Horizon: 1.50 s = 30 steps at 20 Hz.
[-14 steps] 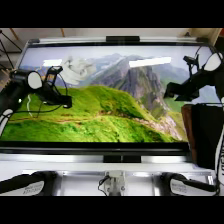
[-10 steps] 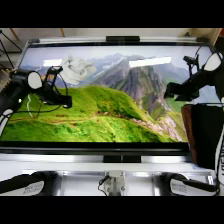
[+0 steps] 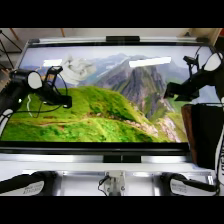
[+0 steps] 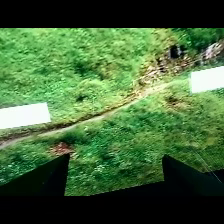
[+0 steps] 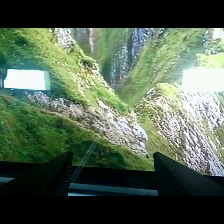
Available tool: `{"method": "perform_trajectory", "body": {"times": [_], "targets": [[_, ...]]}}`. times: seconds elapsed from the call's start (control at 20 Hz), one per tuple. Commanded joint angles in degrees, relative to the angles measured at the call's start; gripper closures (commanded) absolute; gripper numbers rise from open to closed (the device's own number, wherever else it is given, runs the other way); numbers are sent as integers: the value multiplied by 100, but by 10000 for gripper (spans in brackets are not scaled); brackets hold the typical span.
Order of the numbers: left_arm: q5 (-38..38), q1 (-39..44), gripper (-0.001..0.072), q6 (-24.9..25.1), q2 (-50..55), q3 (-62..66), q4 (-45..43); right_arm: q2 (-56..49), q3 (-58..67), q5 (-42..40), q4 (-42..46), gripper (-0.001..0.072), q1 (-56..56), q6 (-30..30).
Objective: Fold the shirts.
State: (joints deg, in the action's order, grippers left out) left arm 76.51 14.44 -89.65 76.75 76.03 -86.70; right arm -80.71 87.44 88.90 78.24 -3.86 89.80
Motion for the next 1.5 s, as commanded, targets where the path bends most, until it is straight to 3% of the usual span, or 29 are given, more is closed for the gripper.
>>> {"method": "perform_trajectory", "body": {"times": [0.0, 0.15, 0.25, 0.45, 0.5, 0.75, 0.85, 1.15, 1.2, 1.25, 1.3, 1.45], "targets": [[-4, 0, -8, -2, 22, -2, 4, -2, 7, -2, 2, 106, 4, 0], [-627, 0, -8, -4, 131, -2, 42, -2, 7, -90, 2, 106, 4, 2], [-863, 0, -7, -417, 225, -4, 256, -2, 7, -144, -4, 106, 4, 4], [-2922, -131, 0, -638, 798, 197, 352, -2, 4, -673, -205, 106, 4, 39], [-3152, -286, 16, -848, 1123, 505, 334, -4, 4, -789, -393, 106, 4, 61], [-2557, -1088, 37, -1519, 3418, 3141, 341, -9, 4, -984, -721, 106, 11, -17], [-2269, -1213, 37, -1563, 4103, 3941, 341, -20, 4, -1016, -704, 106, 11, -70], [-2931, -1224, 47, -1655, 4824, 4210, 1244, -20, -9, -1147, -726, 106, 11, -92], [-3051, -1204, 200, -1655, 4846, 4210, 1408, -20, -9, -1126, -728, 106, 11, -92], [-3101, -1193, 512, -1655, 4839, 4212, 1580, -20, -7, -1093, -728, 107, 11, -92], [-3088, -1191, 667, -1659, 4793, 4212, 1843, -20, -7, -1051, -730, 106, 11, -92], [-3101, -1130, 669, -1563, 4330, 4212, 2365, -13, -7, -796, -752, 107, 9, -116]]}}
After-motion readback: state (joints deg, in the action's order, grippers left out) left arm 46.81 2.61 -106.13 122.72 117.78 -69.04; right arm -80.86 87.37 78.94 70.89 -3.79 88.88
